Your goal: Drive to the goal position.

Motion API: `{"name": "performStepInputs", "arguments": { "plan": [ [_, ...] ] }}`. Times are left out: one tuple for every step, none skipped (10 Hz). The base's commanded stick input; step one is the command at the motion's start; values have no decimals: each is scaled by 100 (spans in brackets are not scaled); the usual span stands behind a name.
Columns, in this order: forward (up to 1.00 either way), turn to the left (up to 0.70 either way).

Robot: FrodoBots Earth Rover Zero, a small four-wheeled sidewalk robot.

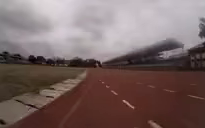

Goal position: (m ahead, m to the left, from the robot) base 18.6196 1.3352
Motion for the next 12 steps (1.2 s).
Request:
{"name": "performStepInputs", "arguments": {
  "plan": [
    [100,0],
    [100,0],
    [100,0],
    [100,-5],
    [100,-19],
    [100,-29],
    [100,-37],
    [100,-40],
    [100,-40],
    [100,-11],
    [100,0],
    [100,0]
  ]
}}
